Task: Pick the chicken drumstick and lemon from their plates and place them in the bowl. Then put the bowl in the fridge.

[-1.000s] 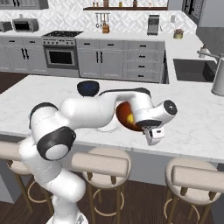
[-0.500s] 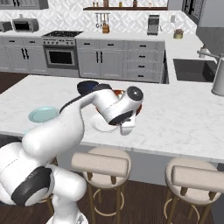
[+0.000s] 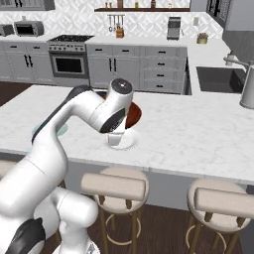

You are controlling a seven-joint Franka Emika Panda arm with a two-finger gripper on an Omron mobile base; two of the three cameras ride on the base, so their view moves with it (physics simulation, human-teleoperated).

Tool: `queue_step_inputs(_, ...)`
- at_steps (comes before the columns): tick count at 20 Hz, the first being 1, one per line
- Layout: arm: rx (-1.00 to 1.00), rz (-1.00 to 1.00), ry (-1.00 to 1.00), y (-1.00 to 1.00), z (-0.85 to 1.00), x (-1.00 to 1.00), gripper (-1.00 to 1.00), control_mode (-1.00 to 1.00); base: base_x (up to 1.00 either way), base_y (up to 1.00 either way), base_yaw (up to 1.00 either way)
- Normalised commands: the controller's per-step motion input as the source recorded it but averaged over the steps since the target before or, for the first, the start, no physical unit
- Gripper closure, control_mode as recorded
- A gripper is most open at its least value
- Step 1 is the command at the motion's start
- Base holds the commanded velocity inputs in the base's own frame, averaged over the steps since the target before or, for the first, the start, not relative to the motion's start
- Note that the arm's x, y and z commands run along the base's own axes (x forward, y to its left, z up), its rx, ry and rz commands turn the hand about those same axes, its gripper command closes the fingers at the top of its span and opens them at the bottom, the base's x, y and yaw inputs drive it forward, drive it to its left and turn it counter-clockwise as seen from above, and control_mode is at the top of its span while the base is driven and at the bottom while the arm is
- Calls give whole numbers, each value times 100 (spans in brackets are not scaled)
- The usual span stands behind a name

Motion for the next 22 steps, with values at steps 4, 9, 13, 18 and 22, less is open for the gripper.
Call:
queue_step_inputs(4,0,0,0,23,24,-94,100,-100,0,0,0)
queue_step_inputs(9,0,0,-1,18,49,-95,100,-100,0,0,0)
queue_step_inputs(13,-1,0,0,24,28,-67,100,-100,0,0,0)
queue_step_inputs(18,0,-2,0,7,6,-40,100,100,-13,21,-1)
queue_step_inputs(22,0,0,0,0,0,0,100,100,6,79,0)
